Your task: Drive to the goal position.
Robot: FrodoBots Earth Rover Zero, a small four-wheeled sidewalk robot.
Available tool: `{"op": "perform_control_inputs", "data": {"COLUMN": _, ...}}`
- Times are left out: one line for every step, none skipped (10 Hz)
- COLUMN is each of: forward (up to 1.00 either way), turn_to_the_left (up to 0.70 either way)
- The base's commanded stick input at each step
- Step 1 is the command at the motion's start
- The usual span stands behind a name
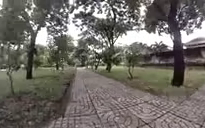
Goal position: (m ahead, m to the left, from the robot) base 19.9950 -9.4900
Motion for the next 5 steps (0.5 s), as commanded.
{"op": "perform_control_inputs", "data": {"forward": 0.50, "turn_to_the_left": -0.27}}
{"op": "perform_control_inputs", "data": {"forward": 0.50, "turn_to_the_left": -0.27}}
{"op": "perform_control_inputs", "data": {"forward": 0.50, "turn_to_the_left": -0.27}}
{"op": "perform_control_inputs", "data": {"forward": 0.50, "turn_to_the_left": -0.27}}
{"op": "perform_control_inputs", "data": {"forward": 0.50, "turn_to_the_left": -0.27}}
